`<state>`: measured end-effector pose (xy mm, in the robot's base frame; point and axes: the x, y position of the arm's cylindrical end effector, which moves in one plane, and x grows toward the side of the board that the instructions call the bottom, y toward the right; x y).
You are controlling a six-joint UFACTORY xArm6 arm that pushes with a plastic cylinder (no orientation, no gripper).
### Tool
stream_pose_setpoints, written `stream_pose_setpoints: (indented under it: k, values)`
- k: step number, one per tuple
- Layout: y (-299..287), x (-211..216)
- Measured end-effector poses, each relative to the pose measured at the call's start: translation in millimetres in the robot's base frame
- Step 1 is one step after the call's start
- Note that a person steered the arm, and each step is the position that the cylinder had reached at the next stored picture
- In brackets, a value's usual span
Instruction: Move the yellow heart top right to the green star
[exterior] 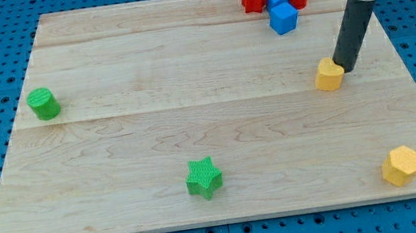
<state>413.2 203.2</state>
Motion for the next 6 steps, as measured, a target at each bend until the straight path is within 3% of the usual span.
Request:
stream_pose_setpoints:
  k: [1, 3, 5, 6]
  values:
    - [0, 0]
    - [-59, 0]
    - [-65, 40]
    - [-83, 21]
